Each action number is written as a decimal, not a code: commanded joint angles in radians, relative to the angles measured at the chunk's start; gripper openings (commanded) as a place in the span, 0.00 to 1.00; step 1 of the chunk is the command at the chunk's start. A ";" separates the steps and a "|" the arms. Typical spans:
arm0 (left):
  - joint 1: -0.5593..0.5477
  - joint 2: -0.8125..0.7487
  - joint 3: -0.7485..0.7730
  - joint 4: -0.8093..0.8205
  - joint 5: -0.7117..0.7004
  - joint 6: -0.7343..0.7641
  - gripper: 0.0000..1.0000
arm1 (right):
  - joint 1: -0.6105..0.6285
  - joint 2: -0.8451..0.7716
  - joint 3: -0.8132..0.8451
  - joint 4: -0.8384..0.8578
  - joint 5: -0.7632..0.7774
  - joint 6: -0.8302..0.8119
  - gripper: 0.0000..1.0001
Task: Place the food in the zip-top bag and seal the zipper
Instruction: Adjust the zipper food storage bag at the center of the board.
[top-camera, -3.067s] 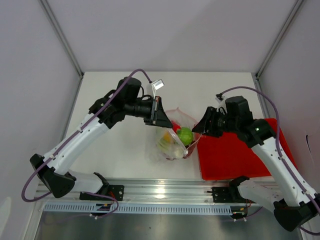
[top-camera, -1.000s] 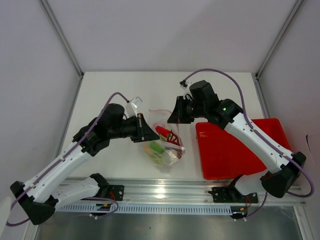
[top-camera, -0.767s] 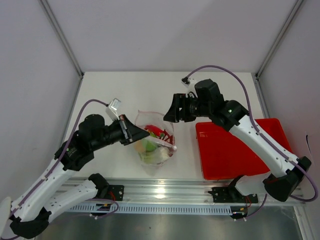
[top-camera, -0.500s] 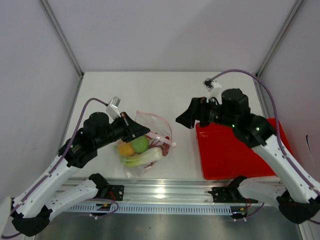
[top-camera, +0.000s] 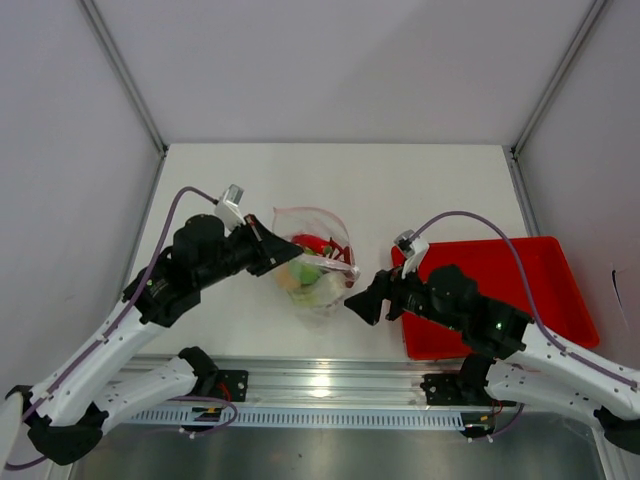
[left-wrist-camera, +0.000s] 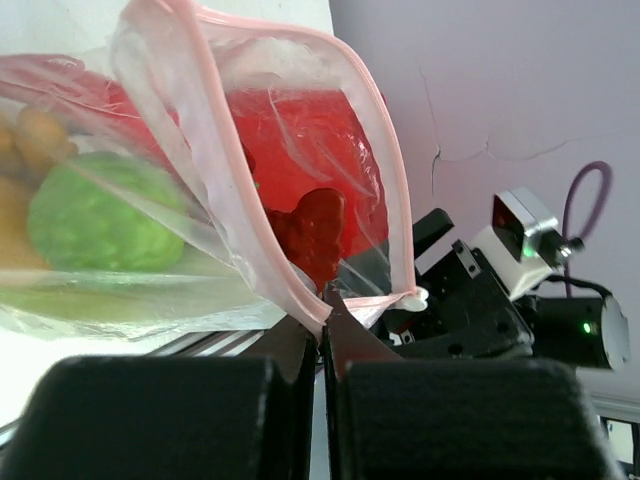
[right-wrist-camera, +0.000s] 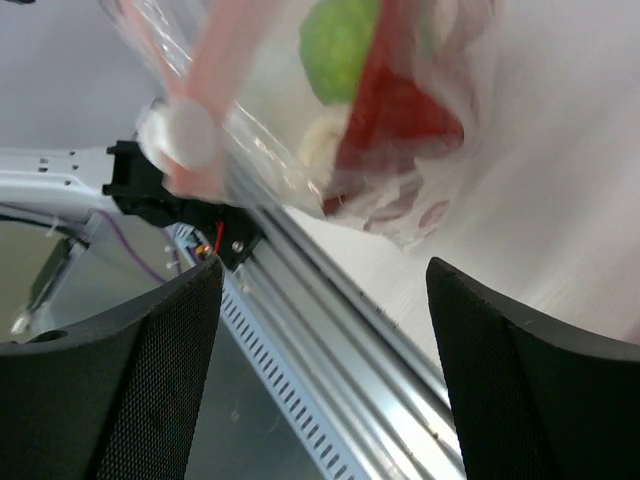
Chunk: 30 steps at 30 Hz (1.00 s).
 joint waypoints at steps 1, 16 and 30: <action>-0.002 0.008 0.076 0.087 0.000 -0.023 0.01 | 0.081 0.034 0.049 0.169 0.263 -0.076 0.84; -0.003 0.054 0.120 0.099 0.036 -0.051 0.01 | 0.131 0.113 -0.005 0.413 0.342 -0.201 0.65; -0.003 0.039 0.101 0.050 0.034 0.014 0.01 | -0.009 0.167 0.052 0.398 0.097 -0.254 0.00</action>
